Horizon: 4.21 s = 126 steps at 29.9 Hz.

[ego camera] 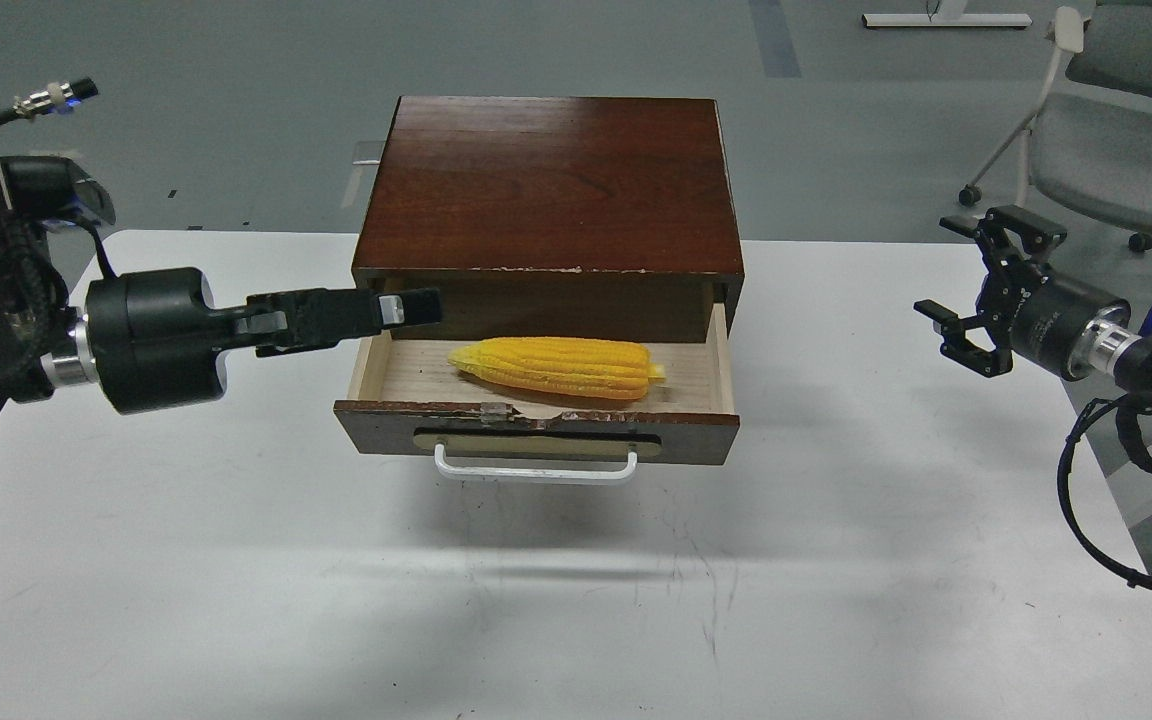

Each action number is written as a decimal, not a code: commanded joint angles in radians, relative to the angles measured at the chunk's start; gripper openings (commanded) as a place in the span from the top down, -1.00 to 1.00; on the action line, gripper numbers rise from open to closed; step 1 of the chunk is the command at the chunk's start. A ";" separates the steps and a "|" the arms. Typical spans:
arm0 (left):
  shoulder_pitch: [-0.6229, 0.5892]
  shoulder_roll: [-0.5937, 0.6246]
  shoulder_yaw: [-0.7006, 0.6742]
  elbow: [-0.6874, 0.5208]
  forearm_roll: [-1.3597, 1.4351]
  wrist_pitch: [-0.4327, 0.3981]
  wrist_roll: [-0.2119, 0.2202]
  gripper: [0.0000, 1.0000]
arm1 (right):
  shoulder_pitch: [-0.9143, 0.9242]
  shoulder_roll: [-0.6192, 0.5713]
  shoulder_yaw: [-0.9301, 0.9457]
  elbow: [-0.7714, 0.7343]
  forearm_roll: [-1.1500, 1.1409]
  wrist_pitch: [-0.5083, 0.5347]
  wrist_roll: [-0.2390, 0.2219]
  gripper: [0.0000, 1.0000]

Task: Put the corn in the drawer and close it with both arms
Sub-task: 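Move the left gripper toward the drawer front below the handle, then push the drawer front with the left gripper into the cabinet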

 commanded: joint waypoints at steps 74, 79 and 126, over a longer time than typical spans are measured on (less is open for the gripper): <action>0.234 -0.343 0.218 0.196 0.034 0.139 0.000 1.00 | -0.055 0.047 -0.068 -0.094 -0.005 -0.049 0.044 -0.85; 0.232 -0.347 0.218 0.208 0.034 0.140 0.002 1.00 | -0.055 0.047 -0.068 -0.091 -0.005 -0.049 0.044 -0.85; 0.157 -0.432 0.222 0.336 0.067 0.133 0.030 0.88 | -0.072 0.045 -0.070 -0.094 -0.005 -0.051 0.057 -0.84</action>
